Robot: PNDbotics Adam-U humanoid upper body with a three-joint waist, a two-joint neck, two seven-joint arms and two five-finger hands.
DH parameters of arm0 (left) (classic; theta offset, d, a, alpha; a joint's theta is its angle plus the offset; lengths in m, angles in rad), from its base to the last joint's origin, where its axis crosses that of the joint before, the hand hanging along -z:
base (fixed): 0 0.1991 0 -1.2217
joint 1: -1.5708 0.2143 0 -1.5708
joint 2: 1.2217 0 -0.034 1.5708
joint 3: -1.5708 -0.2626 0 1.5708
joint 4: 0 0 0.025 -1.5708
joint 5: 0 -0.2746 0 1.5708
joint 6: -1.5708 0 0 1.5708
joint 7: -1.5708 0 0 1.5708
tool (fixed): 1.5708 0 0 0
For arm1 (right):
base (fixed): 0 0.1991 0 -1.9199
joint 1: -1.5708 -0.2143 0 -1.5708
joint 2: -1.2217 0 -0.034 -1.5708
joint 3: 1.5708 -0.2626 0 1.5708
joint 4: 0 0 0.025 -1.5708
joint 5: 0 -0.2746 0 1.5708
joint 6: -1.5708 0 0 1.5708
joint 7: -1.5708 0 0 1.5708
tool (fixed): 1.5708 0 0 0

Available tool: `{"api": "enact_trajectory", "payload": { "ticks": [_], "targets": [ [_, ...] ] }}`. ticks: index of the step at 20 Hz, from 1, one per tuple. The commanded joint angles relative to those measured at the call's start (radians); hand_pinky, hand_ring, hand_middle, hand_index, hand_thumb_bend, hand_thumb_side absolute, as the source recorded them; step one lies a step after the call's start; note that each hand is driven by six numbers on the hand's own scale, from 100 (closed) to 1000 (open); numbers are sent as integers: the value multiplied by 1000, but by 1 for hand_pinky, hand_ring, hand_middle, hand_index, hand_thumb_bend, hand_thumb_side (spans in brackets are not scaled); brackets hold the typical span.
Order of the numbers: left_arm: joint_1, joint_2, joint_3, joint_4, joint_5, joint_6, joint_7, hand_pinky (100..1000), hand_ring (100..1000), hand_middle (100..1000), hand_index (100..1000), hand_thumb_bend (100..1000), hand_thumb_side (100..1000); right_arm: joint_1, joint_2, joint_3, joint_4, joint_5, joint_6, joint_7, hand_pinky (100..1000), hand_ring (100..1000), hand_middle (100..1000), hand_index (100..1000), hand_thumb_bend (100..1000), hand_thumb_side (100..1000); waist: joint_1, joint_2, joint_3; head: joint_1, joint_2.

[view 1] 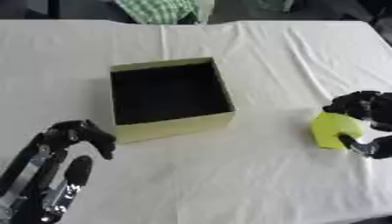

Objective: Pick up objects on the table and place them in the box.

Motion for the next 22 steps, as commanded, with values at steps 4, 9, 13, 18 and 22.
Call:
{"api": "enact_trajectory", "payload": {
  "ticks": [4, 9, 13, 18, 22],
  "targets": [
    [-2, 14, 6, -20, -5, -1, -4, 630, 482, 527, 723, 100, 791, -13, -12, -7, 3, -2, -5, -17, 764, 788, 526, 1000, 100, 365, 2, -16, 0, -3, 3],
    [-1, 14, 6, -20, -6, 0, -4, 631, 482, 527, 723, 100, 791, -27, -8, -13, -9, -25, -5, -64, 724, 713, 365, 1000, 100, 336, 1, -16, 1, -2, -1],
    [0, 14, 7, -20, -6, 0, -3, 631, 482, 527, 723, 100, 791, -48, -17, -25, -28, -60, -9, -93, 717, 691, 336, 1000, 100, 319, 1, -17, 2, 0, -5],
    [1, 14, 6, -20, -5, 0, -4, 631, 482, 527, 723, 100, 791, -106, -50, -36, -70, -120, -19, -101, 721, 693, 336, 1000, 100, 327, -1, -20, 2, -1, -10],
    [2, 15, 4, -20, -5, 0, -5, 631, 482, 527, 723, 100, 792, -174, -78, -34, -100, -163, -26, -96, 728, 698, 338, 1000, 100, 352, -1, -21, 7, -8, -13]
  ]
}}
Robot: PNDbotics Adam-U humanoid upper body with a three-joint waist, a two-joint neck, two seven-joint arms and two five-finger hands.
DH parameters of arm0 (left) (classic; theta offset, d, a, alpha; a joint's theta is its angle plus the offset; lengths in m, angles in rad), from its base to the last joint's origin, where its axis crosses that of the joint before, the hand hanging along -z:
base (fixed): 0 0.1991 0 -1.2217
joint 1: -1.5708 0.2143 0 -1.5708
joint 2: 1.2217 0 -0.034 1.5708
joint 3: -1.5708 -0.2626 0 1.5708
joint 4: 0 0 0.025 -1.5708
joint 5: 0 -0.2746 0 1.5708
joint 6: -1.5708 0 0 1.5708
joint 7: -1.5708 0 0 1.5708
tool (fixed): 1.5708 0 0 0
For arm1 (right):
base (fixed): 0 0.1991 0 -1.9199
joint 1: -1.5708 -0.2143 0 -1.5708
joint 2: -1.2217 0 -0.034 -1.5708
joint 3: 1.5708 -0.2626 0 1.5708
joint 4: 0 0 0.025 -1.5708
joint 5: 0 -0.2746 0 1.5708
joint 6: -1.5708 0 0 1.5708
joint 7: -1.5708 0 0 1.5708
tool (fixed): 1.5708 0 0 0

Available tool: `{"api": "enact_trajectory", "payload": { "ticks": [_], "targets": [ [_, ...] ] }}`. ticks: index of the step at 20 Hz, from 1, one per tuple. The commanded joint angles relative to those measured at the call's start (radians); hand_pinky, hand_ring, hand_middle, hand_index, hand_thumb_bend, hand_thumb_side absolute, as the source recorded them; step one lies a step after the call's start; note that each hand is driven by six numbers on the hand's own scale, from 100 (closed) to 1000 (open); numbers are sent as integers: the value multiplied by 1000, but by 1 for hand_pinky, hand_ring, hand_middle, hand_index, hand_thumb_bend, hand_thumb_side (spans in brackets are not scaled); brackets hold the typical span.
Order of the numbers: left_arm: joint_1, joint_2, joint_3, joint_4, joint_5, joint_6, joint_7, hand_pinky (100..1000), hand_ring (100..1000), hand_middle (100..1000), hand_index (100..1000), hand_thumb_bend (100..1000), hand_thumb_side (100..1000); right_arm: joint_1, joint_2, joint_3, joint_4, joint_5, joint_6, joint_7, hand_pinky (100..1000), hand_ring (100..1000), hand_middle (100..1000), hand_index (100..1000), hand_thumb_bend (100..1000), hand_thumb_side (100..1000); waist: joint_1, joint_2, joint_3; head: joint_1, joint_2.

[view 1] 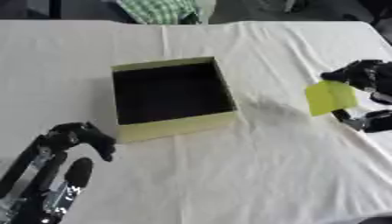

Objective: Pick up objects on the table and place them in the box.

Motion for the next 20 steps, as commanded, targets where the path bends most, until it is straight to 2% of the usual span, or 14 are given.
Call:
{"api": "enact_trajectory", "payload": {
  "ticks": [1, 7, 16, 20],
  "targets": [
    [-4, 14, 4, -20, -2, -2, -5, 631, 482, 527, 723, 100, 792, -59, -68, -12, -37, -41, -10, 1, 728, 698, 338, 1000, 100, 354, -1, -21, 3, -10, -12],
    [-4, 15, -5, -20, 2, -5, -13, 631, 482, 527, 723, 100, 792, -247, -57, 45, -14, -88, -46, 48, 733, 701, 340, 1000, 100, 371, -2, -25, 24, -27, -18],
    [-1, 12, -17, -20, 11, -8, -27, 632, 482, 527, 722, 100, 793, -520, 98, 116, 142, -116, -112, 176, 730, 691, 341, 1000, 100, 325, 1, -33, 50, -48, -17],
    [-3, 10, -25, -20, 18, -10, -35, 632, 481, 527, 722, 100, 793, -619, 175, 139, 216, -103, -118, 227, 731, 691, 342, 1000, 100, 323, 4, -37, 63, -63, -14]
  ]
}}
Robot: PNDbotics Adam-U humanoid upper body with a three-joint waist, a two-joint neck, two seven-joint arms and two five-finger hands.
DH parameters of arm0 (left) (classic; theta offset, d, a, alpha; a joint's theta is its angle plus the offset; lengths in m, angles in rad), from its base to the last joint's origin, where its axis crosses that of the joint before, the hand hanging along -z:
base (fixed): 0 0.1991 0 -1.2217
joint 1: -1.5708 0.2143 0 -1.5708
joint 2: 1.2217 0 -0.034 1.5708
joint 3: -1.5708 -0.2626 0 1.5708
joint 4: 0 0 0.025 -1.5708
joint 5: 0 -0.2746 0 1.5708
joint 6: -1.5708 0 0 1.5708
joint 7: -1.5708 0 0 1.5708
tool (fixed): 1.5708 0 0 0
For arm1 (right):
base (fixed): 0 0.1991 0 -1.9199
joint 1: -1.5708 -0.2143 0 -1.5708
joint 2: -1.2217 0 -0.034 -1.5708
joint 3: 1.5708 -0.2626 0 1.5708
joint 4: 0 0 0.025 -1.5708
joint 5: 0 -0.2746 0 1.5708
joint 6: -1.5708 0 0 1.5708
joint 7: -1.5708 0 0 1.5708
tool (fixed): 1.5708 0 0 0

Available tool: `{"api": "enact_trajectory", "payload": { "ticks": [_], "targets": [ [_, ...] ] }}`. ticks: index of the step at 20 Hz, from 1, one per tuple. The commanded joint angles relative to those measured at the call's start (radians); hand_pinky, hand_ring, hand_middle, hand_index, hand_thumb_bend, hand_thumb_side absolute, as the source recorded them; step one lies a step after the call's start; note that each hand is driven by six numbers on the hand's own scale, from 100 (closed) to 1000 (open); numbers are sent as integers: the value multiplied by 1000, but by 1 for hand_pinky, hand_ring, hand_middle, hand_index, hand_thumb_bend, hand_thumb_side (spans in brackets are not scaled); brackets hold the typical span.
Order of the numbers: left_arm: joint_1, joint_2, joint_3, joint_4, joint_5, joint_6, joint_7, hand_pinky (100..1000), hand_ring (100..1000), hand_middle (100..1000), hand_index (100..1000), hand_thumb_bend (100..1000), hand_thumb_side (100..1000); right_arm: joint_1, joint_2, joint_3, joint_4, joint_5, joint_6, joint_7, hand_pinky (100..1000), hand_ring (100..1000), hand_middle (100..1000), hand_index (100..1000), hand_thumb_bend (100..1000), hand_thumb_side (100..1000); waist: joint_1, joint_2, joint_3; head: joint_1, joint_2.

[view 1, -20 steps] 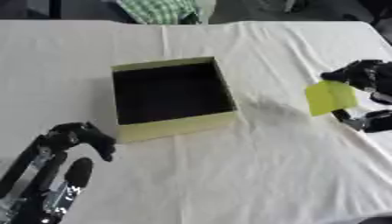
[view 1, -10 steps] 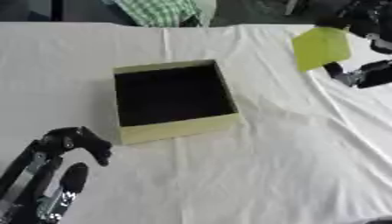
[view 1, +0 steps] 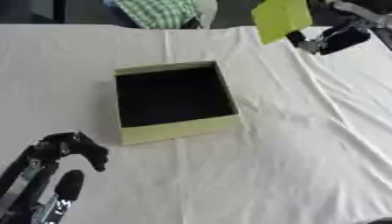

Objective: Pick up objects on the table and place them in the box.

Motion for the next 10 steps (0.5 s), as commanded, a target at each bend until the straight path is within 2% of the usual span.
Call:
{"api": "enact_trajectory", "payload": {
  "ticks": [1, 10],
  "targets": [
    [-5, 9, -7, -20, 10, -3, -11, 632, 481, 527, 722, 100, 793, -64, 34, 7, 54, 9, -3, 38, 730, 691, 342, 1000, 100, 320, 4, -25, 5, -15, -5],
    [-12, 2, -20, -20, 24, -8, -27, 633, 481, 528, 722, 100, 793, -149, 155, -5, 205, 92, -3, 92, 728, 688, 347, 1000, 100, 290, 14, -27, 39, -46, -3]
  ]
}}
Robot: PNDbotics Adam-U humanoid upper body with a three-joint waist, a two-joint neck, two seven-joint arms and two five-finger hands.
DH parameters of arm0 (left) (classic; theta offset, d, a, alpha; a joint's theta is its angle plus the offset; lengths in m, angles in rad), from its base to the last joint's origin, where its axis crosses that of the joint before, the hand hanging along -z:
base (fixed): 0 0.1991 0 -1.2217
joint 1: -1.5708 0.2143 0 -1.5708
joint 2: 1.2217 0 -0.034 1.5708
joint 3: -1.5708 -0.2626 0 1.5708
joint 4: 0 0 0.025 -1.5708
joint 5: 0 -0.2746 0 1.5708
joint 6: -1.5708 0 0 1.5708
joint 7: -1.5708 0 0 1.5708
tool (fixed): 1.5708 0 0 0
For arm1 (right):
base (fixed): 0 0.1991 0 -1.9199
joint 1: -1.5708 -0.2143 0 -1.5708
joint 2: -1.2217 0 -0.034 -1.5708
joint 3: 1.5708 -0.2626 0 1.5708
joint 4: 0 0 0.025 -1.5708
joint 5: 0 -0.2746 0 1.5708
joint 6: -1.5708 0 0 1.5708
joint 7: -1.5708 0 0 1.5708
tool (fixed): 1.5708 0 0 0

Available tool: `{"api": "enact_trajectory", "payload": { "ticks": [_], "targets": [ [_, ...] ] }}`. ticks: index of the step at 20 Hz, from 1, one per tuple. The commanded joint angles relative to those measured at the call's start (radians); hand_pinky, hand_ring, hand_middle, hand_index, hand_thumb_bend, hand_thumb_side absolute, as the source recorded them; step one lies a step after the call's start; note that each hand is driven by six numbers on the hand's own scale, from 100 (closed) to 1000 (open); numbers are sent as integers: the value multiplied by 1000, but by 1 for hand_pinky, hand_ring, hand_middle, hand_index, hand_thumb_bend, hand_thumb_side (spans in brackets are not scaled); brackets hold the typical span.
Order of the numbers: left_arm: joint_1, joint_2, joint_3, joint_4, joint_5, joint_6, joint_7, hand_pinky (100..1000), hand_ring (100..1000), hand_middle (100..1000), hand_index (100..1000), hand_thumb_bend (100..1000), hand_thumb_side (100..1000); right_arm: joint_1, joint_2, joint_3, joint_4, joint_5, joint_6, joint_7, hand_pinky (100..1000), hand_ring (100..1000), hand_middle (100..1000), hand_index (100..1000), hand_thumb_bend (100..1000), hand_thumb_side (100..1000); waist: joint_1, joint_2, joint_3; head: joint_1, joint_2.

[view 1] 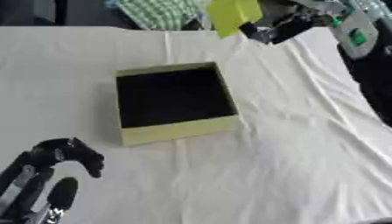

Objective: Pick up objects on the table and place them in the box.

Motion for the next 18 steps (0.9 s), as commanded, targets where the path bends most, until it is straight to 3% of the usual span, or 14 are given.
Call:
{"api": "enact_trajectory", "payload": {
  "ticks": [1, 8, 18],
  "targets": [
    [-11, 3, -4, -20, 8, -2, -9, 633, 481, 528, 722, 100, 793, -38, 15, -18, 38, 43, 0, 7, 728, 690, 347, 1000, 100, 291, 4, -23, 5, -12, -3],
    [-13, -2, -9, -20, 11, -1, -17, 633, 481, 528, 722, 100, 795, -55, 71, -4, 69, 95, 0, -4, 728, 690, 350, 1000, 100, 272, 5, -21, 14, -23, -1],
    [-17, -9, -12, -20, 21, -1, -21, 632, 480, 527, 721, 100, 794, -41, 148, 35, 102, 130, 0, 45, 730, 695, 357, 1000, 100, 256, 9, -21, 27, -38, -1]
  ]
}}
